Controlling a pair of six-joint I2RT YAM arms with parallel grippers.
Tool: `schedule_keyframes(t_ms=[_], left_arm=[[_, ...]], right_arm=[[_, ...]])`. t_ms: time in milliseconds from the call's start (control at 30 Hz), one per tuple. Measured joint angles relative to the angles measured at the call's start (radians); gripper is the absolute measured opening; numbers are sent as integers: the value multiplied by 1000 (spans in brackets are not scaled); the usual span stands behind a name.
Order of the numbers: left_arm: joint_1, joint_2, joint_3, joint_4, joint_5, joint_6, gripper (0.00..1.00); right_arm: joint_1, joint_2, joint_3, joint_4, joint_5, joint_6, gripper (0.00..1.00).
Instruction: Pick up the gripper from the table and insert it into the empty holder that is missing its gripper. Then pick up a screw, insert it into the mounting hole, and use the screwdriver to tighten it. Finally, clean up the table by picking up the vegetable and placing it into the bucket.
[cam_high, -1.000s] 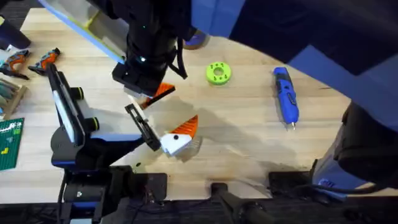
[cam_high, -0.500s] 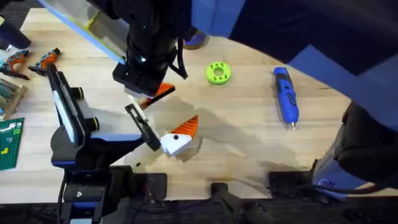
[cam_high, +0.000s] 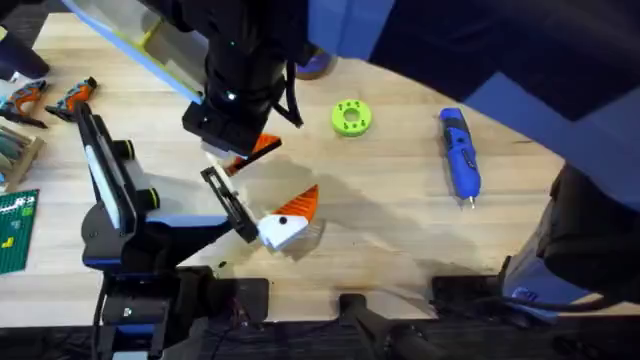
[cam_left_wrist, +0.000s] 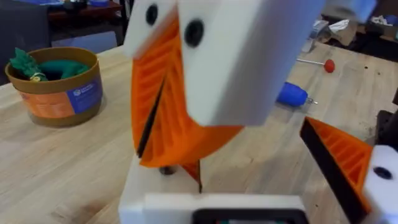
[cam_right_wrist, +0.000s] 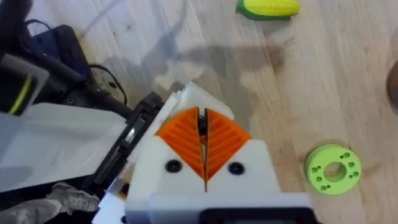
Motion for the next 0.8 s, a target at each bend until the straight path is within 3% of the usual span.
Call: schedule_keyframes(t_ms=[800], left_arm=[[0, 0, 0, 0, 0, 1, 985]], right_arm=[[0, 0, 0, 10, 0, 0, 6]])
